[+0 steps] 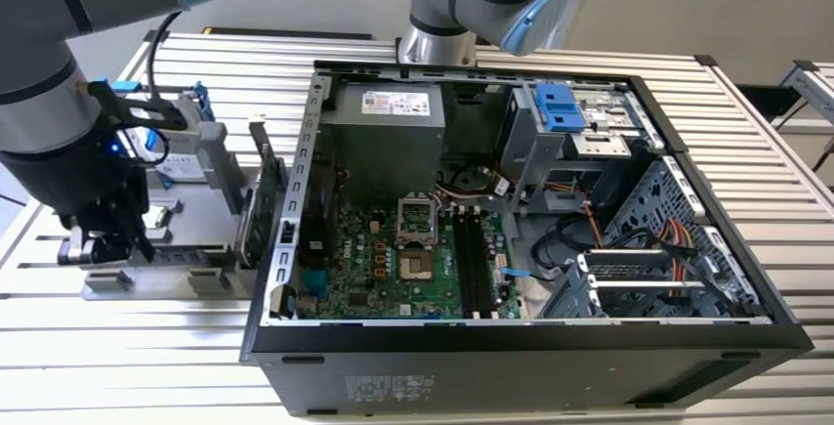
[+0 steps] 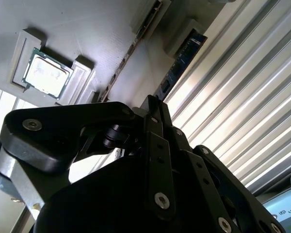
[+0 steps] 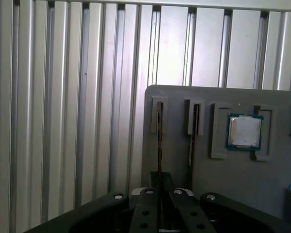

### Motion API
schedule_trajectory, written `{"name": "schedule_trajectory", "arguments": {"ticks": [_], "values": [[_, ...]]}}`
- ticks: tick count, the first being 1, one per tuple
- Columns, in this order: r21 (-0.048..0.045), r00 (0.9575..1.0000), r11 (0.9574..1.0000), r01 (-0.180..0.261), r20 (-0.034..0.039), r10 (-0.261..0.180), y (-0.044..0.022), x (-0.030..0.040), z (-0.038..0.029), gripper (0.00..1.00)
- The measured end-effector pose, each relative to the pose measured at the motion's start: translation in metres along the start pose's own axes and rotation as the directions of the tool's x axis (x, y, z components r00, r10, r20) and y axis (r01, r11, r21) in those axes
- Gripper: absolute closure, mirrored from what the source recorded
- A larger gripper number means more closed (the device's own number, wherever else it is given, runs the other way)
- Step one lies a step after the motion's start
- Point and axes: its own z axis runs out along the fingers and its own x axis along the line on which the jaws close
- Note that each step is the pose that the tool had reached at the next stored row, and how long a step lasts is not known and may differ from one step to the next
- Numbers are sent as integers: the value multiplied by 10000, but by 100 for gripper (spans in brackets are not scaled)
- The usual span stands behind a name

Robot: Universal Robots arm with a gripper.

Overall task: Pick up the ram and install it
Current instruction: 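Pick up the ram and move it above insertion slot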

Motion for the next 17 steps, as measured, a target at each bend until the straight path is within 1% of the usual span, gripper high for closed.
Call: {"name": "schedule_trajectory", "arguments": {"ticks": [6,17], "values": [[0,10000,10000,-1,0,1,0,1,-40,100],[1,10000,10000,-1,1,1,1,5,-133,100]]}}
